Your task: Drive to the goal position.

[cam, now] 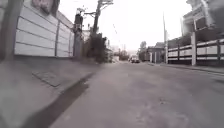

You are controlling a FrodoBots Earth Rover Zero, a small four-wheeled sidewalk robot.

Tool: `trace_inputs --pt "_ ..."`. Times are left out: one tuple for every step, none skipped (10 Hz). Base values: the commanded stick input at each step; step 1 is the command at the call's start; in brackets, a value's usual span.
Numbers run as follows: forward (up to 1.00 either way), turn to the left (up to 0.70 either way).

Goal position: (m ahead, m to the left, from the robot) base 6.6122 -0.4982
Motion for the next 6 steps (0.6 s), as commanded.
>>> trace_inputs --pt "1.00 0.00" --pt "1.00 0.00" --pt "1.00 0.00" --pt "1.00 0.00" --pt "1.00 0.00" --pt "1.00 0.00"
